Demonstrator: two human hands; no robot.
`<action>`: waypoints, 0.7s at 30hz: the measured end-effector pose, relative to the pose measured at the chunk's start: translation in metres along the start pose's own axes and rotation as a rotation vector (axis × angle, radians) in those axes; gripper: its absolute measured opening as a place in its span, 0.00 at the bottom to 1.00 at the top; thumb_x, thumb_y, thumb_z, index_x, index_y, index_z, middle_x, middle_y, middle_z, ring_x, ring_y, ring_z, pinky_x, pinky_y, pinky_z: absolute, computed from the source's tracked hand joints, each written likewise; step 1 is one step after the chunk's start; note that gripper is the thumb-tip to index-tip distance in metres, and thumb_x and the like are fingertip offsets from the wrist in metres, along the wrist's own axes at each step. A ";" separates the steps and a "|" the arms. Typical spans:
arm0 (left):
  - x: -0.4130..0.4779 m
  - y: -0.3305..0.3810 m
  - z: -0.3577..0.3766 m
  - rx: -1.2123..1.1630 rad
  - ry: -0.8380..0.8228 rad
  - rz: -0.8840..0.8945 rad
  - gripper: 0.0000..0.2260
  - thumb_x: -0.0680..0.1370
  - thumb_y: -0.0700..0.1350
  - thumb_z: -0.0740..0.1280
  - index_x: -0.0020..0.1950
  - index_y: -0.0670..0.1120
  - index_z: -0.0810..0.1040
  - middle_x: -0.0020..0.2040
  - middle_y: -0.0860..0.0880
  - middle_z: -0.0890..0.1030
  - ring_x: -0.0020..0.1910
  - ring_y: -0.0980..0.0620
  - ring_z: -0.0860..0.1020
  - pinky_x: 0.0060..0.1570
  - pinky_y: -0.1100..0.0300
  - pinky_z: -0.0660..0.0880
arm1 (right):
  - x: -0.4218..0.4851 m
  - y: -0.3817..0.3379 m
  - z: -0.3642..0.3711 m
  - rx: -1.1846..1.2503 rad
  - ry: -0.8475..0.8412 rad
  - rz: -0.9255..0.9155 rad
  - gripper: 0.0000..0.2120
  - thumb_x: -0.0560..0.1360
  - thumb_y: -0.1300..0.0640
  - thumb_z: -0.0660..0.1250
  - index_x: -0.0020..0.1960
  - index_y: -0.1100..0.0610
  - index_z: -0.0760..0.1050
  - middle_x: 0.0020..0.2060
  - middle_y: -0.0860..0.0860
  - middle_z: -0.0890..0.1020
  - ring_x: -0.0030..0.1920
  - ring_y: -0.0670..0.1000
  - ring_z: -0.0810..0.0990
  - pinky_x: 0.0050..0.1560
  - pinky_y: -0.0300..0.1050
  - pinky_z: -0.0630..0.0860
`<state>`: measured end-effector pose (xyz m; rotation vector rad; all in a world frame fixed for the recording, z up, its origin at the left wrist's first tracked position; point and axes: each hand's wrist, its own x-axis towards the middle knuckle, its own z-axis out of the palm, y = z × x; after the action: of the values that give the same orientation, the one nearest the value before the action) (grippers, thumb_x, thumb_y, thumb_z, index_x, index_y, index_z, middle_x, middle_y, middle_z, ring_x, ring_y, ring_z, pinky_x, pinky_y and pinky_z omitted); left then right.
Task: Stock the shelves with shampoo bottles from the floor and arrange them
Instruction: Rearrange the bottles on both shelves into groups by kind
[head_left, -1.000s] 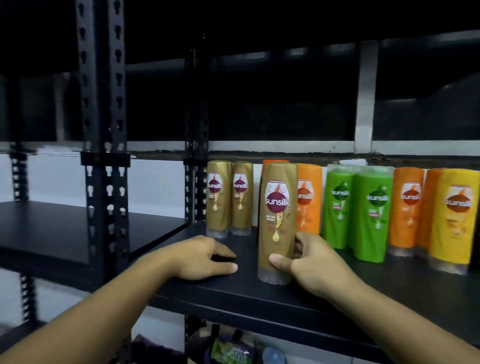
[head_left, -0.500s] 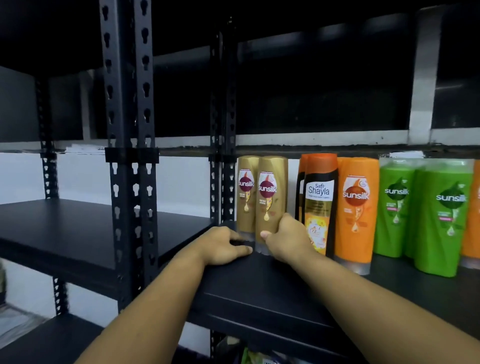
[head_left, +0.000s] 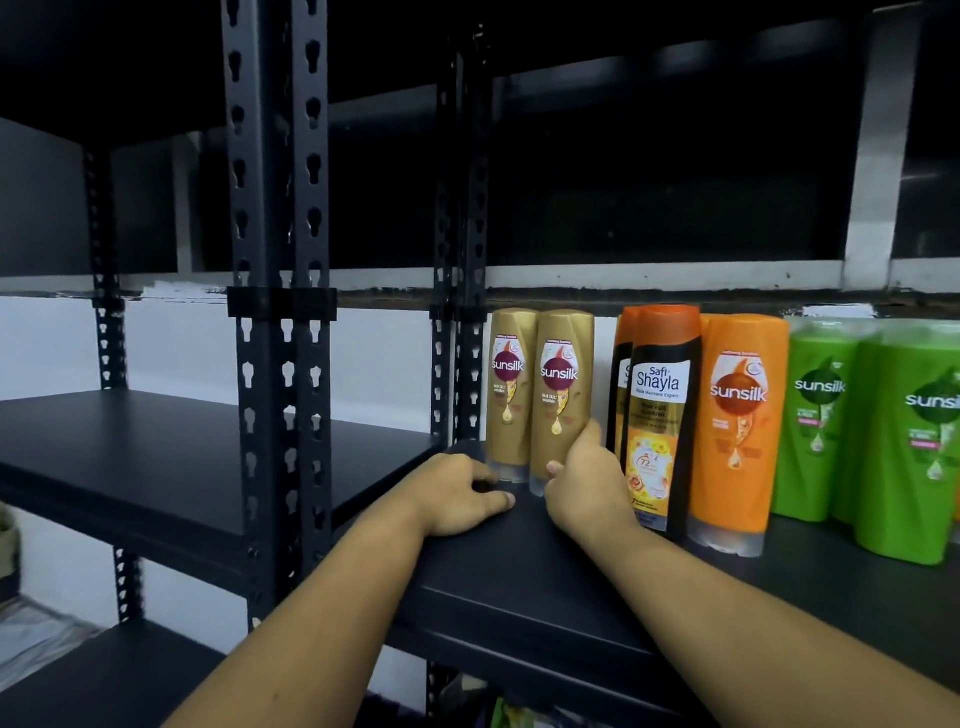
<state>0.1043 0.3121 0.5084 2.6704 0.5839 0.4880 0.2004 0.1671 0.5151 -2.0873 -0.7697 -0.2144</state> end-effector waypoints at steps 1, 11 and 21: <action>0.000 0.000 0.000 -0.005 -0.001 0.005 0.17 0.80 0.58 0.68 0.66 0.53 0.82 0.64 0.54 0.82 0.63 0.54 0.78 0.60 0.62 0.72 | 0.001 0.000 0.001 0.000 0.006 0.001 0.25 0.79 0.63 0.67 0.71 0.59 0.60 0.59 0.58 0.78 0.59 0.58 0.79 0.52 0.47 0.73; 0.005 -0.006 0.003 0.001 0.013 0.060 0.22 0.78 0.58 0.69 0.72 0.56 0.77 0.69 0.55 0.78 0.68 0.54 0.76 0.68 0.59 0.71 | 0.006 0.001 0.006 -0.053 0.028 0.026 0.29 0.79 0.63 0.66 0.74 0.59 0.56 0.60 0.58 0.78 0.59 0.59 0.79 0.54 0.50 0.76; 0.003 -0.004 0.002 0.010 -0.015 0.038 0.20 0.80 0.59 0.67 0.71 0.55 0.79 0.69 0.53 0.79 0.68 0.54 0.76 0.67 0.61 0.70 | 0.011 0.007 0.008 -0.080 0.021 0.032 0.25 0.80 0.60 0.66 0.72 0.58 0.60 0.59 0.59 0.78 0.60 0.60 0.79 0.55 0.51 0.76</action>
<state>0.1062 0.3162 0.5063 2.6967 0.5334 0.4770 0.2121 0.1754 0.5103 -2.1682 -0.7253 -0.2523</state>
